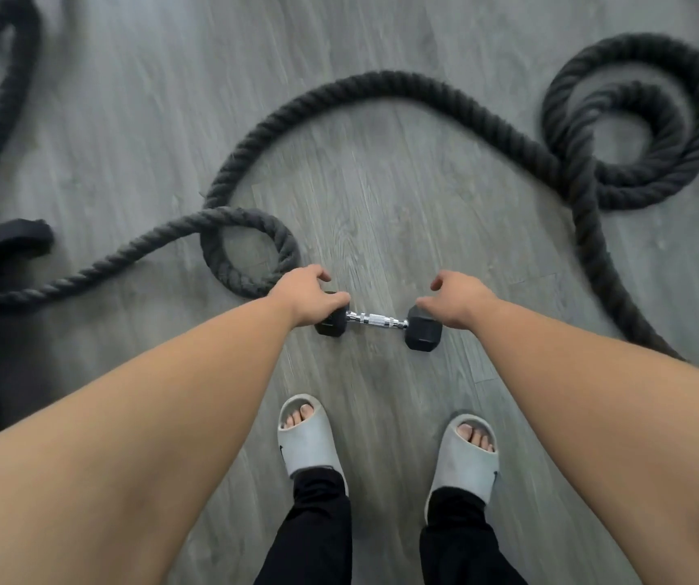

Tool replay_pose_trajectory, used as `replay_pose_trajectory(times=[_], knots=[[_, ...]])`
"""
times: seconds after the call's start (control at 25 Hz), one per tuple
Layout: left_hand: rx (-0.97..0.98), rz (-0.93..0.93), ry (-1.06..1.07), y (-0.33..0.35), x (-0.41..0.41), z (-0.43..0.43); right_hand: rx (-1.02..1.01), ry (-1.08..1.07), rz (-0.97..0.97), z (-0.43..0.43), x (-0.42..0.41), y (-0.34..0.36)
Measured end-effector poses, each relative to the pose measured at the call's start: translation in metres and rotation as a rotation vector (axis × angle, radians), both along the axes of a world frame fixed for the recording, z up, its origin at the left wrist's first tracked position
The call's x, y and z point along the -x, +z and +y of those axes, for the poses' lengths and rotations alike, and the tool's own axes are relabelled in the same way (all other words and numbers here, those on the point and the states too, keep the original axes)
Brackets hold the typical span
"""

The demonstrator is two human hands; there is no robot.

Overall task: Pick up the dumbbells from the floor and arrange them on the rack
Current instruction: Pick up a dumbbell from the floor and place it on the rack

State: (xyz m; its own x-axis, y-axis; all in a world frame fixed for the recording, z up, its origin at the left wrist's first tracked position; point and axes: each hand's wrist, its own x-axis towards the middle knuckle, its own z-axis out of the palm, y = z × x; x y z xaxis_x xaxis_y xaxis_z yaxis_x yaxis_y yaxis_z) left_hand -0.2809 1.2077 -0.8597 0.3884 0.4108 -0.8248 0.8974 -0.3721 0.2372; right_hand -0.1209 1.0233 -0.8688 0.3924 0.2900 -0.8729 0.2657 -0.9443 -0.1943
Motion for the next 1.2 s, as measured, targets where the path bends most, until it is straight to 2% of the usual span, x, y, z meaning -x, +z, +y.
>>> replay_pose_trajectory(times=[0.16, 0.32, 0.52, 0.64, 0.76, 0.88, 1.2], knots=[[0.005, 0.024, 0.055, -0.112, 0.023, -0.01, 0.045, -0.134, -0.034, -0.011, 0.023, -0.104], [0.027, -0.007, 0.173, -0.179, 0.036, -0.02, 0.092, -0.167, -0.012, -0.019, 0.046, -0.167], [0.046, -0.043, 0.31, -0.208, 0.036, -0.014, 0.133, -0.122, -0.002, -0.018, 0.042, -0.196], [0.009, -0.045, 0.302, -0.205, 0.035, -0.013, 0.125, -0.104, 0.005, -0.016, 0.04, -0.193], [-0.015, -0.062, 0.26, -0.172, 0.03, -0.003, 0.093, -0.151, 0.011, -0.011, 0.038, -0.165], [-0.052, -0.078, 0.252, -0.106, 0.014, 0.022, 0.046, -0.24, 0.037, 0.004, 0.031, -0.107], [-0.204, -0.238, 0.278, 0.176, -0.036, 0.104, -0.172, -0.375, -0.028, 0.072, -0.006, 0.151]])
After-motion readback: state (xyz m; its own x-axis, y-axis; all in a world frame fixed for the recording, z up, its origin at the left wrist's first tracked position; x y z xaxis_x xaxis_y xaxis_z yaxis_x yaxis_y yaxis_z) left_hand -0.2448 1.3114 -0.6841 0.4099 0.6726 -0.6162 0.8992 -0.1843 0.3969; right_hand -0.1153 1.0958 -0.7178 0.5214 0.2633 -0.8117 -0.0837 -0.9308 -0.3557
